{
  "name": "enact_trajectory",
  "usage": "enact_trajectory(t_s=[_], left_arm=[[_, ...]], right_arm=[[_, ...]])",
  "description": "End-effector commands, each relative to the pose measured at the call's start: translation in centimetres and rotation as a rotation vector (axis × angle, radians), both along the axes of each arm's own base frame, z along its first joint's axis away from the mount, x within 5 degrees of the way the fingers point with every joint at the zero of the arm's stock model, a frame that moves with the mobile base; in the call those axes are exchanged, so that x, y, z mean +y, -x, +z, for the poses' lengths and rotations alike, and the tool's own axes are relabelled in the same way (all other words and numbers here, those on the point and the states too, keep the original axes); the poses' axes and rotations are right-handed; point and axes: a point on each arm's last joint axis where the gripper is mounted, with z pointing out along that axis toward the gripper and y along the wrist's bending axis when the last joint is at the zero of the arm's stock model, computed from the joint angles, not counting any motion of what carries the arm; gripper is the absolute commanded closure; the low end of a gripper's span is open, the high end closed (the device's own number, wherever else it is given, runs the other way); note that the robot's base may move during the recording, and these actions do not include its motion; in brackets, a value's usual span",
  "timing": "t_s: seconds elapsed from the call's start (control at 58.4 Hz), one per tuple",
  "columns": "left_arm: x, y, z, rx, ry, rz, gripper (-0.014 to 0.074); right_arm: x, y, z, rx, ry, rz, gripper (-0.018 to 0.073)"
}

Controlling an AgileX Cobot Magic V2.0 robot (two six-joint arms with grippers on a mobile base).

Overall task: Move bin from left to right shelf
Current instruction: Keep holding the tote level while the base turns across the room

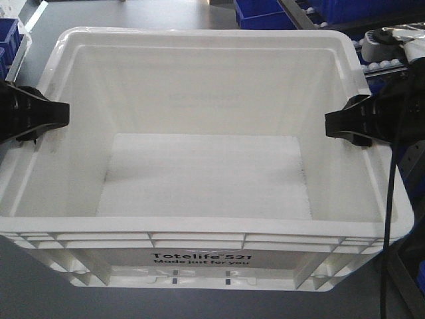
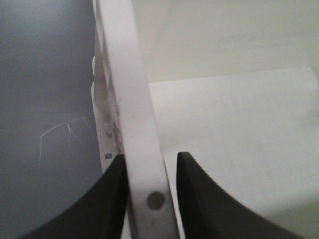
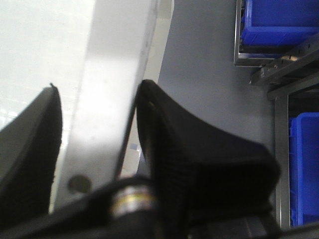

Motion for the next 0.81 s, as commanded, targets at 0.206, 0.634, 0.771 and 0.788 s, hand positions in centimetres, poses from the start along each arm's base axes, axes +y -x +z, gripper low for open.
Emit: enact_trajectory(t_s=[0.206,0.634,0.771,0.788], left_arm=[[-0.56,0.46,3.34,-0.175,0.114,-0.005,0.0603],[-0.56,0.46,3.34,-0.175,0.114,-0.005,0.0603],[-0.56,0.46,3.34,-0.175,0.114,-0.005,0.0603],[-0.56,0.46,3.34,-0.175,0.114,-0.005,0.0603]], right_arm=[[0.34,0.06,3.21,-0.175,-0.104,-0.015,0.0564],[0.34,0.06,3.21,-0.175,-0.104,-0.015,0.0564],[0.34,0.06,3.21,-0.175,-0.104,-0.015,0.0564],[0.34,0.06,3.21,-0.175,-0.104,-0.015,0.0564]])
